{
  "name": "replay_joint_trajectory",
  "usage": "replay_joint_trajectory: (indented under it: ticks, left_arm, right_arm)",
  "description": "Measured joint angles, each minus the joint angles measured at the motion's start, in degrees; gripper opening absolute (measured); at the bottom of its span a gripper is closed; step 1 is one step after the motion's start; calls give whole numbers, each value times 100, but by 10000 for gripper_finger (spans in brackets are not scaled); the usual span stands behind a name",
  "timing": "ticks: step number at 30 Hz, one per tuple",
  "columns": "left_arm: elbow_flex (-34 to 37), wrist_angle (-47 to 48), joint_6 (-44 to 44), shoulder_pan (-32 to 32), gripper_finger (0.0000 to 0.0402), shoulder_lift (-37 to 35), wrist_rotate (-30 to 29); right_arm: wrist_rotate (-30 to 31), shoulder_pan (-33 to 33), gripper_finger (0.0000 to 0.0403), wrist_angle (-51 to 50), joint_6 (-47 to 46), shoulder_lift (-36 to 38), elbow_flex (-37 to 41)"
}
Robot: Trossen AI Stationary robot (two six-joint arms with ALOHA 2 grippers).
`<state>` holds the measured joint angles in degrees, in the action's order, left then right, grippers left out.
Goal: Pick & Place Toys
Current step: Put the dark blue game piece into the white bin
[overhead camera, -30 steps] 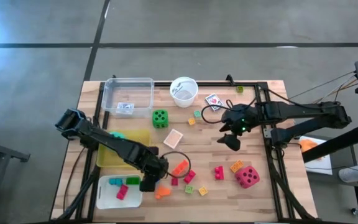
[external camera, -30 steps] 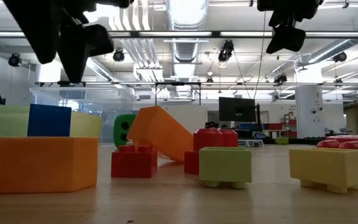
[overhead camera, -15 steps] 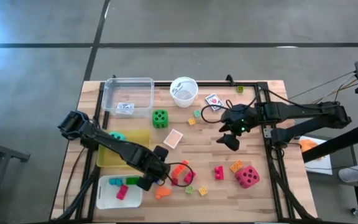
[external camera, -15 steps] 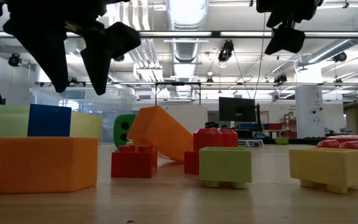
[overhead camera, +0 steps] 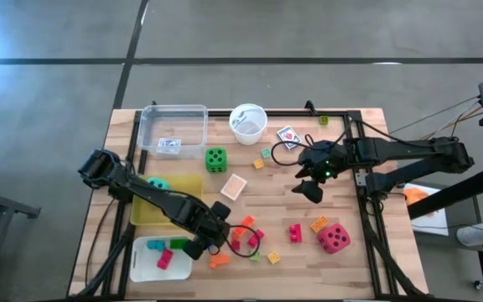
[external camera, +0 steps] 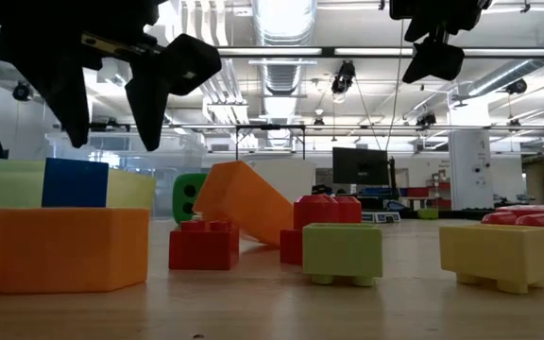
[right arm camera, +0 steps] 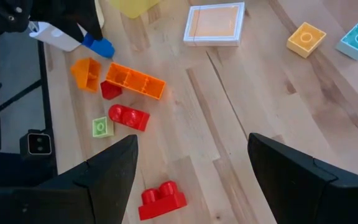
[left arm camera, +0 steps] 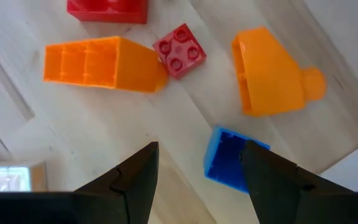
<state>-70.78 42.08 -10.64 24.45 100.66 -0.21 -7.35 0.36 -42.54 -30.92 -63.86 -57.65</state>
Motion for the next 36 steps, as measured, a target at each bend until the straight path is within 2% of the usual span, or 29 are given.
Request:
replay_joint_trajectory:
  ticks: [19,23,27,34,36]
  left_arm:
    - [387,-256,-309,11,218,195,23]
    - [389,-297,-309,11,208,199,24]
    - [389,-328,-307,11,162,199,74]
    - [389,-356,-303,11,29,199,675]
    - [389,-359,-286,11,11,199,732]
  right_arm:
    - [-11,1,297,-11,-17,-2,0]
    - [-9,2,297,-11,-20,-2,0]
    - [-9,2,297,-12,-20,-2,0]
    - [-9,2,297,-13,-20,-2,0]
    - [-9,1,297,-13,-20,-2,0]
